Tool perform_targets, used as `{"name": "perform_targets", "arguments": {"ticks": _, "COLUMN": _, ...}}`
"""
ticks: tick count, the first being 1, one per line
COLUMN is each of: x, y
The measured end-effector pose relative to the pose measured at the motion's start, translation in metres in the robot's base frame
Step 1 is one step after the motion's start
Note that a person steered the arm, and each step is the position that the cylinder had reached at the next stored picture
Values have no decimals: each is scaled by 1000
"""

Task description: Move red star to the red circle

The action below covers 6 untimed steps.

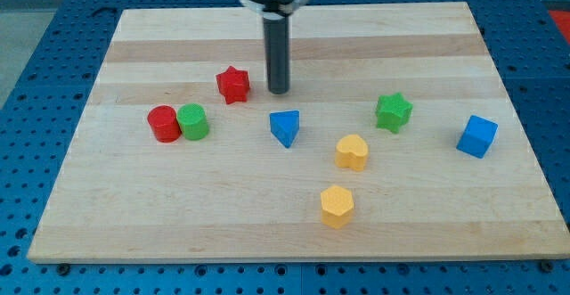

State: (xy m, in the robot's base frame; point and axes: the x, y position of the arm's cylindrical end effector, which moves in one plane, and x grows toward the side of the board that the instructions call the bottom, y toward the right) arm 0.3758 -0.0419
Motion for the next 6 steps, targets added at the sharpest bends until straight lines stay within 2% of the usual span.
{"name": "perform_targets", "arguments": {"ticks": 2, "x": 4, "y": -105}}
{"name": "perform_targets", "arguments": {"ticks": 3, "x": 2, "y": -113}}
{"name": "perform_targets", "arguments": {"ticks": 4, "x": -27, "y": -92}}
{"name": "perform_targets", "arguments": {"ticks": 5, "x": -44, "y": -121}}
{"name": "perform_targets", "arguments": {"ticks": 6, "x": -27, "y": -173}}
